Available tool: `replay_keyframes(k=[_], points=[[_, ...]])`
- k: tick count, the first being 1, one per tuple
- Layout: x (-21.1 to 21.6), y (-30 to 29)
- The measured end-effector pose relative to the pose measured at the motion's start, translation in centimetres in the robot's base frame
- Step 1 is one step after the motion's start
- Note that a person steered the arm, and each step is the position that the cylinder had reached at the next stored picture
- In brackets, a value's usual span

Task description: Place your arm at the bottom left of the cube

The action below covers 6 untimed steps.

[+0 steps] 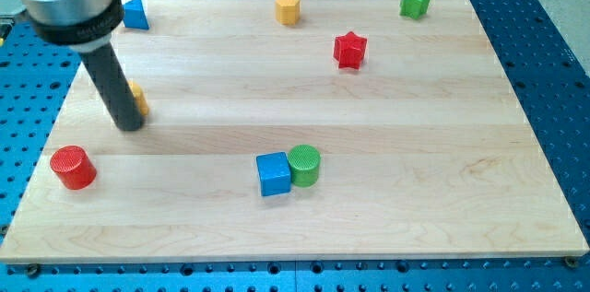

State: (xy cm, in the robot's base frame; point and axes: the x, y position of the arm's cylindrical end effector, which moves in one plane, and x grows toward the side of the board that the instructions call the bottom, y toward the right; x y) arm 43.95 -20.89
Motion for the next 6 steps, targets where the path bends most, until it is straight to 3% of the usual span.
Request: replay_keyframes(k=[1,3,4,5,6], points=[[2.5,1.3],[17.9,6.9],[17.2,9.6],[16.8,16.6],[12.1,16.8]])
